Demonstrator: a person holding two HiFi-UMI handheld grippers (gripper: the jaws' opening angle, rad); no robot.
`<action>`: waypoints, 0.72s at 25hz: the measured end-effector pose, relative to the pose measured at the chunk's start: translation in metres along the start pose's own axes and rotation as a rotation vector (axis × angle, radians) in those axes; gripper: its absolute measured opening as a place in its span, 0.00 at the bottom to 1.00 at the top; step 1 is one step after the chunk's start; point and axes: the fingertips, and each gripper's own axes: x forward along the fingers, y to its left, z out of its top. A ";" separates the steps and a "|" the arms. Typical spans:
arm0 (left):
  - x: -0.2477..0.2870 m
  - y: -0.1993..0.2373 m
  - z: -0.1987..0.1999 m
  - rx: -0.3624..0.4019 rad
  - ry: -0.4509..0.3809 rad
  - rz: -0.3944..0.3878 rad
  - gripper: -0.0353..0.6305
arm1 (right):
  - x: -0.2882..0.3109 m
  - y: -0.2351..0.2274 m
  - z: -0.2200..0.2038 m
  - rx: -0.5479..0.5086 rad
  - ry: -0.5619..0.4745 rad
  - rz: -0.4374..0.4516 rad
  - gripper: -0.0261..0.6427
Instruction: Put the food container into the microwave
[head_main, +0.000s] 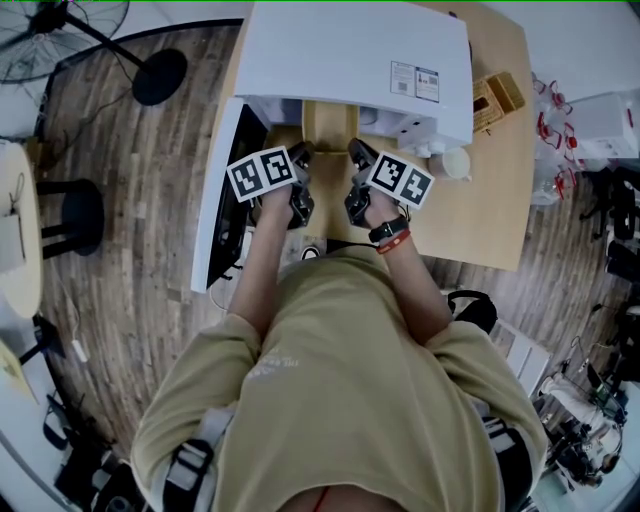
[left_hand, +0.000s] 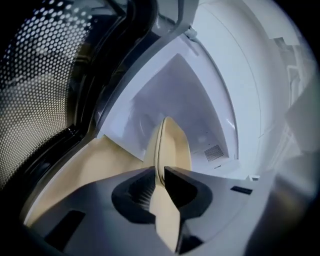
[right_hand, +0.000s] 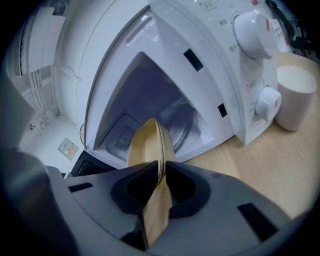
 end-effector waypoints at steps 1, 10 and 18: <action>0.002 -0.001 0.000 0.007 0.003 0.001 0.15 | 0.000 -0.001 0.001 0.003 -0.002 -0.001 0.12; 0.014 -0.006 0.008 0.063 0.025 0.017 0.15 | 0.008 -0.007 0.014 0.024 -0.020 -0.006 0.12; 0.025 -0.014 0.020 0.098 -0.018 0.011 0.15 | 0.014 -0.010 0.029 0.030 -0.059 -0.008 0.12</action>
